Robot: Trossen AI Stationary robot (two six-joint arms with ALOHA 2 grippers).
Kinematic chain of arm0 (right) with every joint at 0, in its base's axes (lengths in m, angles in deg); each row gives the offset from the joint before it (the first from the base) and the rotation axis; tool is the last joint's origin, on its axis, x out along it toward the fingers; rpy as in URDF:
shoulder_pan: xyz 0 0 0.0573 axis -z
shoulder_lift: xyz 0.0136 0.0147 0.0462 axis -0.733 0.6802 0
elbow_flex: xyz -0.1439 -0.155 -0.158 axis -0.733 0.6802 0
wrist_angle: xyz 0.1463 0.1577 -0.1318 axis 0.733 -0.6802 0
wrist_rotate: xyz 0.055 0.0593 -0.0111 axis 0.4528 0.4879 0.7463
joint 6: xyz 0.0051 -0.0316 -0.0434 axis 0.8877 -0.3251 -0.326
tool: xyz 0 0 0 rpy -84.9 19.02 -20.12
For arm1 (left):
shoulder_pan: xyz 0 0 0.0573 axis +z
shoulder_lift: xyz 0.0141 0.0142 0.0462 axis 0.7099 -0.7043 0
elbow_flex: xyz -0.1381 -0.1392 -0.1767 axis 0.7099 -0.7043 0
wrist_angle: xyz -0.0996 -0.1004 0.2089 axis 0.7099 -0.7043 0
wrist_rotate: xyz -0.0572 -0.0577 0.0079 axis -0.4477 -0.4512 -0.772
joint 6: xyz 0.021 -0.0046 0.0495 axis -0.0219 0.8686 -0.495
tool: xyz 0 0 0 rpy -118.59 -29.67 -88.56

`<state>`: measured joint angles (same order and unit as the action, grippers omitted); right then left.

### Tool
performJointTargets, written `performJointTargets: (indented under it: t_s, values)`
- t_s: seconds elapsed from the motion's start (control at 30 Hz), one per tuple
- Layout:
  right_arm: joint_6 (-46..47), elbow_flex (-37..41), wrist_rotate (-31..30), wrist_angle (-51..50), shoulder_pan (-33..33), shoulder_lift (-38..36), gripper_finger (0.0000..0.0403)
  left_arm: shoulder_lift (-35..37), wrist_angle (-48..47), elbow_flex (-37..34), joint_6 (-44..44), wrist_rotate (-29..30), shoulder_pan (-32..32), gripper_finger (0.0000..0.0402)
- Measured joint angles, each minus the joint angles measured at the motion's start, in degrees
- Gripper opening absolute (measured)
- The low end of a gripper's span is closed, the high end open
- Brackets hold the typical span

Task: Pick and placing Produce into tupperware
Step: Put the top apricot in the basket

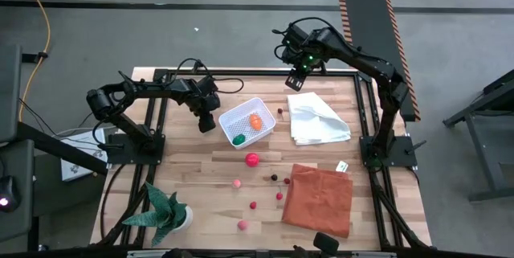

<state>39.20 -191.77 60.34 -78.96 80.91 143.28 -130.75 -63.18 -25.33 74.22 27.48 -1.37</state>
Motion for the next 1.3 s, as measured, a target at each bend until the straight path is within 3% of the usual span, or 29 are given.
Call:
performJointTargets:
  t_s: [0.7,1.3]
  values:
    - [-0.2,0.0,0.0,0.3,0.0,0.0,0.0108,0.0,-4.9,4.1,1.2,0.1,0.0,0.0118]
    - [-0.9,0.0,0.0,1.2,0.0,0.0,0.0108,0.1,-16.4,8.9,1.3,1.6,0.0,0.0118]
